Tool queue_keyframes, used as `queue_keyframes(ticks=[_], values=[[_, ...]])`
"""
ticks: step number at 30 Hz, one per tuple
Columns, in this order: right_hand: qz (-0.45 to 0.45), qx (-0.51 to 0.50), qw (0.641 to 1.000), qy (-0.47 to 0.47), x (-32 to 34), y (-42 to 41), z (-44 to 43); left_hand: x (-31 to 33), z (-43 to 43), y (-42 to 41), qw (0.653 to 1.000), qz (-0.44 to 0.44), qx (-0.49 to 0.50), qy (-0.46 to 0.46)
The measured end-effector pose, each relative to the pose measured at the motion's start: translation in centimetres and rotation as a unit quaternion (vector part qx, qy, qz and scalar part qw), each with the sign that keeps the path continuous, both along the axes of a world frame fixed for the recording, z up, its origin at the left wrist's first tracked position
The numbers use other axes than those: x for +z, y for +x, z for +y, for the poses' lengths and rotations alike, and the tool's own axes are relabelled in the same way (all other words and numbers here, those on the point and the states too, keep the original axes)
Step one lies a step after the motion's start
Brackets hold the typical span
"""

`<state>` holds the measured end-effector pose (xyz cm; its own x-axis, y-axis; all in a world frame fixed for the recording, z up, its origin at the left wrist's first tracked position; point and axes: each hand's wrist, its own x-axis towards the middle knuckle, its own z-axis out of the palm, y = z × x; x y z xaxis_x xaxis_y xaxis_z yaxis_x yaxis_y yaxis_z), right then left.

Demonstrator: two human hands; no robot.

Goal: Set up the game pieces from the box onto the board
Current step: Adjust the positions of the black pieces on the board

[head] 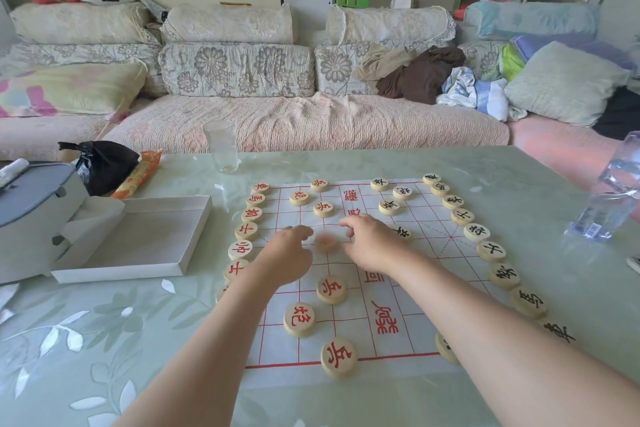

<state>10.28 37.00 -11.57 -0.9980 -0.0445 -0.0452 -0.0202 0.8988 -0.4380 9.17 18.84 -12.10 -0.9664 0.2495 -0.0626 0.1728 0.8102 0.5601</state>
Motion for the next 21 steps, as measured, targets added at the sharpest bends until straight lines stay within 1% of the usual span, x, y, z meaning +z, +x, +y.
queue_keyframes(ticks=[3, 5, 9, 15, 21], values=[[-0.016, 0.017, 1.000, 0.020, -0.5, -0.8, -0.2, -0.7, 0.1, -0.9, 1.000, -0.004, -0.006, -0.006], [-0.011, 0.025, 1.000, 0.013, -0.6, -1.0, -0.4, -1.0, 0.2, -1.3, 1.000, -0.008, -0.002, -0.001], [0.015, 0.012, 1.000, 0.002, -0.8, -1.2, -0.6, -1.4, 0.5, -1.7, 1.000, -0.003, -0.008, -0.009], [0.018, 0.005, 1.000, 0.004, -0.8, -0.9, -0.7, -1.6, 0.3, -1.9, 1.000, -0.015, 0.005, 0.003], [0.000, -0.001, 1.000, -0.009, -0.3, -0.8, -0.3, -1.0, 0.2, -1.2, 0.999, 0.011, -0.025, -0.018]])
